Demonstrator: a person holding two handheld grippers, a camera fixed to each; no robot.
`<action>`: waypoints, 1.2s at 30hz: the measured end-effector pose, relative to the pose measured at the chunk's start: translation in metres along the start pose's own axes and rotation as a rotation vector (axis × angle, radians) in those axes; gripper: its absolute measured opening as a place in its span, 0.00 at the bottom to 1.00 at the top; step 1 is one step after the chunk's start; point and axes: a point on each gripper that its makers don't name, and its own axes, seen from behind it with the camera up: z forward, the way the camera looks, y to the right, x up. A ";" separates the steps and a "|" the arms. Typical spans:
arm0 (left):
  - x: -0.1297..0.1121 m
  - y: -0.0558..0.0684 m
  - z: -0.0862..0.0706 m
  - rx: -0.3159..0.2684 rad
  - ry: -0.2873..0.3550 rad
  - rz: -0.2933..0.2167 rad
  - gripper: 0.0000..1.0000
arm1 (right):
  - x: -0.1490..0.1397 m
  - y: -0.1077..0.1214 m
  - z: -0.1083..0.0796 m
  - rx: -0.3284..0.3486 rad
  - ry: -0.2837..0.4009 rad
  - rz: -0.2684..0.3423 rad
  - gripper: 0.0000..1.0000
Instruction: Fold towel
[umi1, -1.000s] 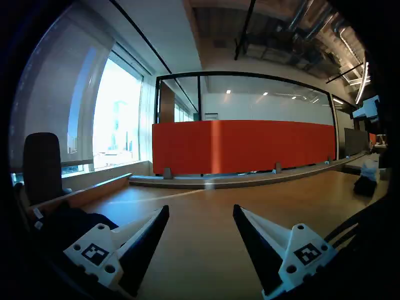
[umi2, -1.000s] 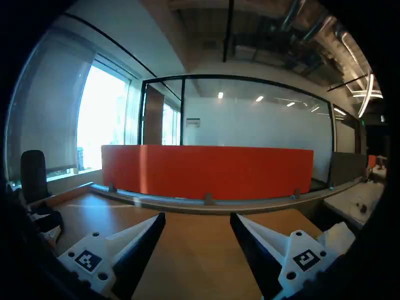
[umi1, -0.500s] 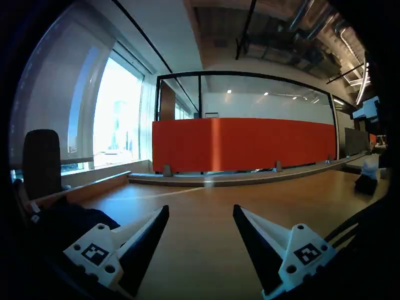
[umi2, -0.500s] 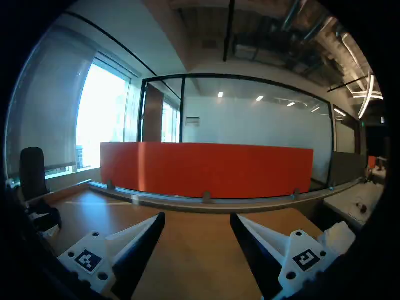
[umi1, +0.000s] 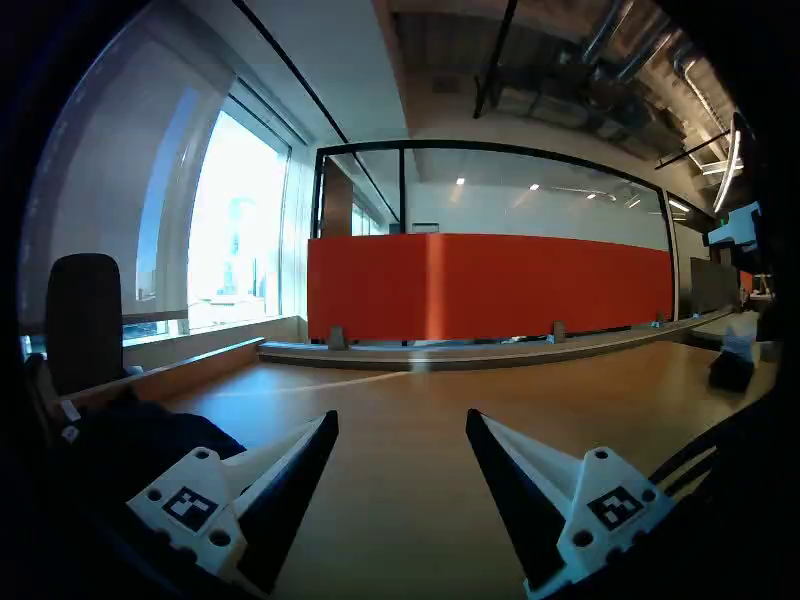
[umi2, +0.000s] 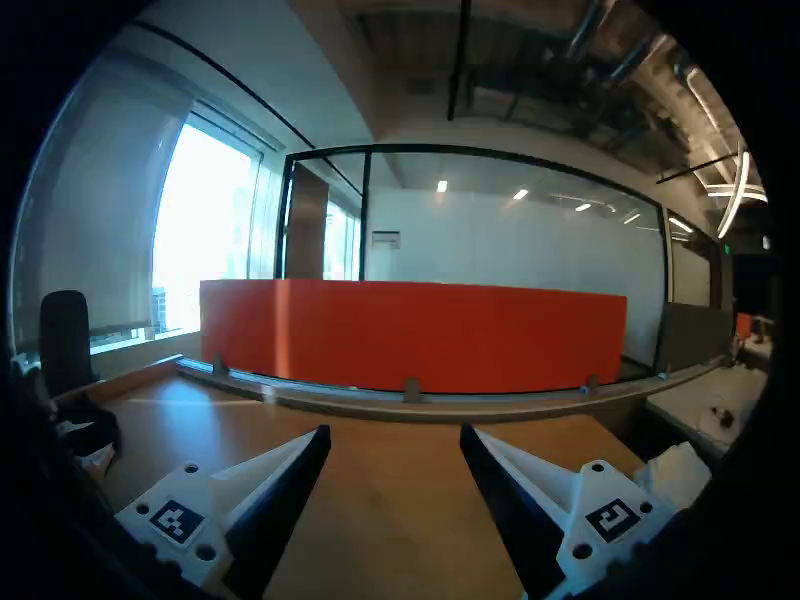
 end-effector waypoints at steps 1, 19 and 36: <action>0.000 0.001 0.000 -0.002 0.000 0.000 0.95 | 0.000 0.000 0.000 0.000 -0.001 0.000 1.00; -0.002 0.001 0.001 -0.004 -0.003 -0.001 0.95 | 0.000 0.031 -0.011 -0.029 0.039 0.004 1.00; -0.002 0.002 0.001 -0.004 -0.003 -0.001 0.95 | -0.041 0.073 -0.028 -0.067 0.122 0.088 1.00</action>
